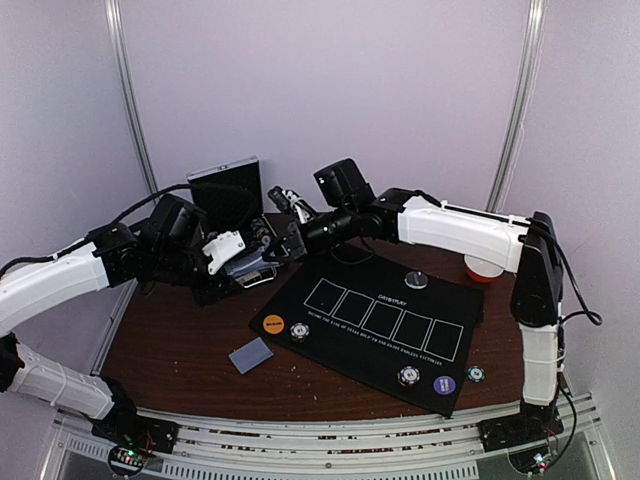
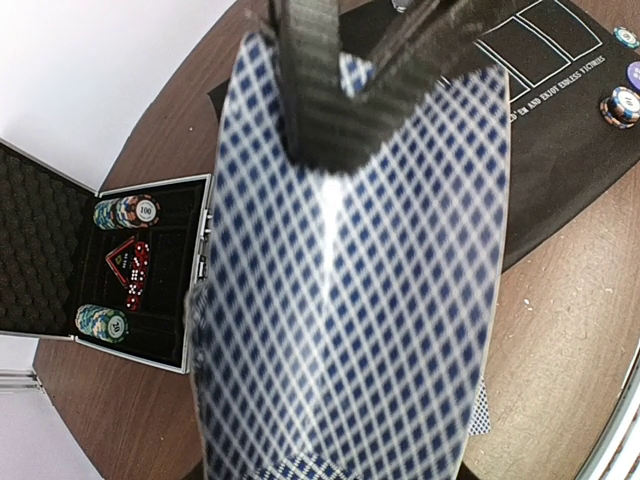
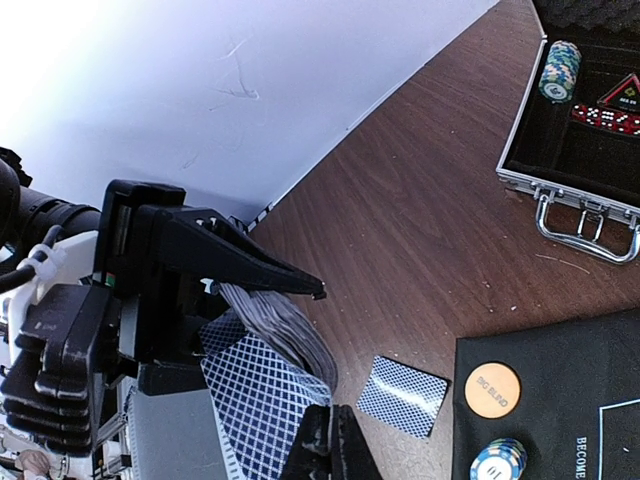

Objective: Distribute texas hold em gaming equipment
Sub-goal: Pick up the poker card from the face-down deck piles, then distribute the poker card in the small blind area.

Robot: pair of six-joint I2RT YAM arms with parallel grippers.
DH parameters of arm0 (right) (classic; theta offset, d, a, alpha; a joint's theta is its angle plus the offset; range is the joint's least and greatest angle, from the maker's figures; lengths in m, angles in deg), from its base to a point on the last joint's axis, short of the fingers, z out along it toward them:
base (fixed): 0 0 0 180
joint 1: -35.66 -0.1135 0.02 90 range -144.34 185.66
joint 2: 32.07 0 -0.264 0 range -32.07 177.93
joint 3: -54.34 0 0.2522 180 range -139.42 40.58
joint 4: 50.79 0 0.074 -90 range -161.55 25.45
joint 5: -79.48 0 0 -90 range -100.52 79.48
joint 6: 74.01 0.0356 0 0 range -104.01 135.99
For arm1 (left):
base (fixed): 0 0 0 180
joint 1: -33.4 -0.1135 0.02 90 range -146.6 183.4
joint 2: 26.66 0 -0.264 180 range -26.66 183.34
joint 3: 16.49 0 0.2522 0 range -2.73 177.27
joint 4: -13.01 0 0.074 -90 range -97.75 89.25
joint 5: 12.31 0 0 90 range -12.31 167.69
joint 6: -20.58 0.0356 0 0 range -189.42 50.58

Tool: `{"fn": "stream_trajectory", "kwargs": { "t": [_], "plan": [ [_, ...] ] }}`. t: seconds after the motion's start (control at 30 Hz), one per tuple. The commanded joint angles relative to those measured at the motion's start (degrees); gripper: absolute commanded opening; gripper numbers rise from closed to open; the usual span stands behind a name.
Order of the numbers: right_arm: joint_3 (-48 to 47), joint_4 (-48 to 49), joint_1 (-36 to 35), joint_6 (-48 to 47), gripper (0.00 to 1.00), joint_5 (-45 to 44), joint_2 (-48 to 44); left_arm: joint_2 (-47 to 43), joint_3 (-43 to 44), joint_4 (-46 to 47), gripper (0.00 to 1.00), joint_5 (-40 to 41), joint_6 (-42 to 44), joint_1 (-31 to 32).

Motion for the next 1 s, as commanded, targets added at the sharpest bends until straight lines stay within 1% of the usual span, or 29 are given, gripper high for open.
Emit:
{"fn": "stream_trajectory", "kwargs": {
  "t": [0.0,0.1,0.17,0.23,0.3,0.43,0.53,0.63,0.7,0.83,0.97],
  "plan": [
    [-0.84,-4.88,1.63,-2.43,0.0,-3.9,-3.58,-0.04,0.11,3.35,0.42,-0.47,0.0,0.2],
    [-0.75,-5.95,2.32,-3.43,0.0,-3.67,-5.25,-0.02,0.12,3.31,0.42,-0.62,0.01,0.2],
    [-0.52,-6.56,3.04,-4.21,0.0,-1.63,-6.53,-0.18,0.22,3.35,0.41,-0.58,-0.05,0.19],
    [0.04,-8.73,4.18,-6.24,0.0,-0.68,-8.53,-0.49,0.16,3.35,0.42,-0.41,-0.17,0.24],
    [1.45,-12.8,5.71,-9.96,0.0,-1.53,-11.32,-0.99,-0.04,3.35,0.42,-0.25,-0.34,0.19],
    [8.23,-22.06,9.35,-16.8,0.0,-3.43,-17.81,-1.74,-0.71,3.82,0.42,-0.21,-0.51,0.22],
    [14.7,-29.47,10.11,-22.61,0.0,-6.13,-21.84,-1.95,-1.03,4.04,0.42,-0.12,-0.54,0.17],
    [22.51,-32.46,10.01,-26.03,0.0,-5.37,-25.24,-1.97,-1.07,4.05,0.42,-0.12,-0.5,0.24],
    [28.0,-32.98,9.16,-28.51,0.0,-4.6,-26.88,-1.89,-1.01,4.14,0.42,-0.12,-0.5,0.18],
    [36.07,-33.68,3.89,-35.59,0.0,-4.55,-26.95,-1.95,-1.09,4.14,0.42,-0.01,-0.54,0.22],
    [38.8,-34.83,-0.77,-39.09,0.0,-7.5,-22.26,-1.95,-1.15,4.14,0.42,-0.12,-0.55,0.2]
  ]
}}
